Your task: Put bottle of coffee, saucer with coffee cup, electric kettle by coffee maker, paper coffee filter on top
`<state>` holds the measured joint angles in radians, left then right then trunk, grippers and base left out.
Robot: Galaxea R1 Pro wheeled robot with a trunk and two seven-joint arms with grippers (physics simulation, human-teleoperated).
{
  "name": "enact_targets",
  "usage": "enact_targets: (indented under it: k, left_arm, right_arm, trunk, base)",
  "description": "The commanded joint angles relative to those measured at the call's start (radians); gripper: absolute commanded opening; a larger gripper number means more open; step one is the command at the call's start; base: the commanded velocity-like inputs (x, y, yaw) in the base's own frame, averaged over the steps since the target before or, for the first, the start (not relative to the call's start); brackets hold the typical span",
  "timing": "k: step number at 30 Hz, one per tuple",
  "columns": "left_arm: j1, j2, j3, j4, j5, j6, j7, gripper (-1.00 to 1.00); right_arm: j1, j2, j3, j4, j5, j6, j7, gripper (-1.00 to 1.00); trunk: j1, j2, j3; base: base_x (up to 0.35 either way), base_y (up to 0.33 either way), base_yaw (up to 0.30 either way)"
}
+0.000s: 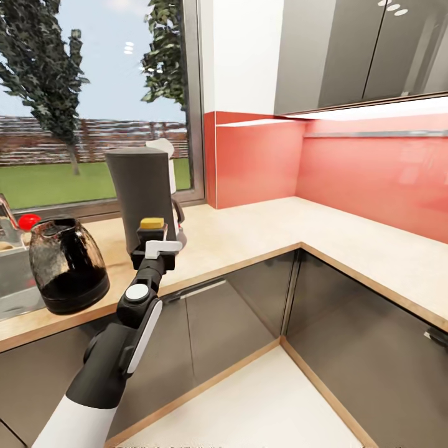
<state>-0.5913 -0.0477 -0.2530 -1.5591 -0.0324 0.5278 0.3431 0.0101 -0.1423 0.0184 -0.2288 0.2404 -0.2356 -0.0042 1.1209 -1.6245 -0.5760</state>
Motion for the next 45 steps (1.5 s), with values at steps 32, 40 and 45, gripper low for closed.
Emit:
enact_targets:
  k: [32, 40, 45]
  left_arm:
    - [-0.001, 0.006, 0.032, 0.014, -0.006, -0.071, 0.007, -1.00]
    - [-0.001, 0.006, 0.035, 0.016, -0.006, -0.071, 0.006, -1.00]
    - [-0.001, 0.006, 0.035, 0.016, -0.006, -0.071, 0.007, -1.00]
  right_arm:
    - [0.001, 0.000, 0.002, -0.002, 0.004, -0.001, 0.000, 1.00]
    - [0.001, -0.001, 0.002, -0.002, 0.004, -0.001, 0.000, 1.00]
    - [0.001, -0.001, 0.002, -0.001, 0.004, -0.001, 0.000, 1.00]
  trunk:
    - [0.000, 0.000, -0.014]
    - [0.000, 0.000, -0.014]
    - [0.000, 0.000, -0.014]
  base:
    - [0.004, 0.000, 0.000]
    - [0.043, 0.000, 0.000]
    - [0.028, 0.000, 0.000]
